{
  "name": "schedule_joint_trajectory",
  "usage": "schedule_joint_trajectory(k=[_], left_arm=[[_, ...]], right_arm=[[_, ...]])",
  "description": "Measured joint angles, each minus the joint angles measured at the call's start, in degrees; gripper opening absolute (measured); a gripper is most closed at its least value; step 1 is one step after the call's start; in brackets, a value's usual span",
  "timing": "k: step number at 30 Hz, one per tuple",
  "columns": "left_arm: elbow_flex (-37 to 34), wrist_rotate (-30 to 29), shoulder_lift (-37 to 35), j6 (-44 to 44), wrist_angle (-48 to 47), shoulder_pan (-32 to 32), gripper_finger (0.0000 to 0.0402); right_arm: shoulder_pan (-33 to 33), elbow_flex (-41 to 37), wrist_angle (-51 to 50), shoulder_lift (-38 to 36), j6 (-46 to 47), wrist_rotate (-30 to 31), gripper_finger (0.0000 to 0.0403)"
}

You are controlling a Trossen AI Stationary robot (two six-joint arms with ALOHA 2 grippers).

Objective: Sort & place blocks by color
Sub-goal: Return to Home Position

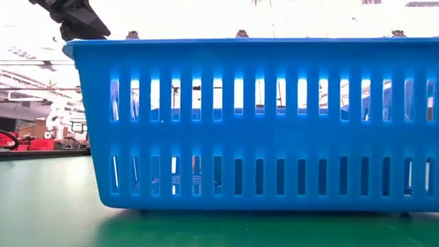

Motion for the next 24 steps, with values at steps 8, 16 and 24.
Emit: schedule_joint_trajectory(k=[8,16,24], left_arm=[[0.0,0.0,0.0,-0.6,0.0,0.0,0.0184],[0.0,0.0,-1.1,1.2,0.0,0.0,0.0184],[0.0,0.0,-1.2,2.7,0.3,0.0,0.0184]], right_arm=[[-0.8,0.0,2.2,-2.4,-14.2,-0.4,0.0210],[-2.8,-0.9,-4.7,-11.4,-33.1,1.3,0.0210],[-7.4,-11.6,-1.2,-23.3,-44.1,3.5,0.0210]])
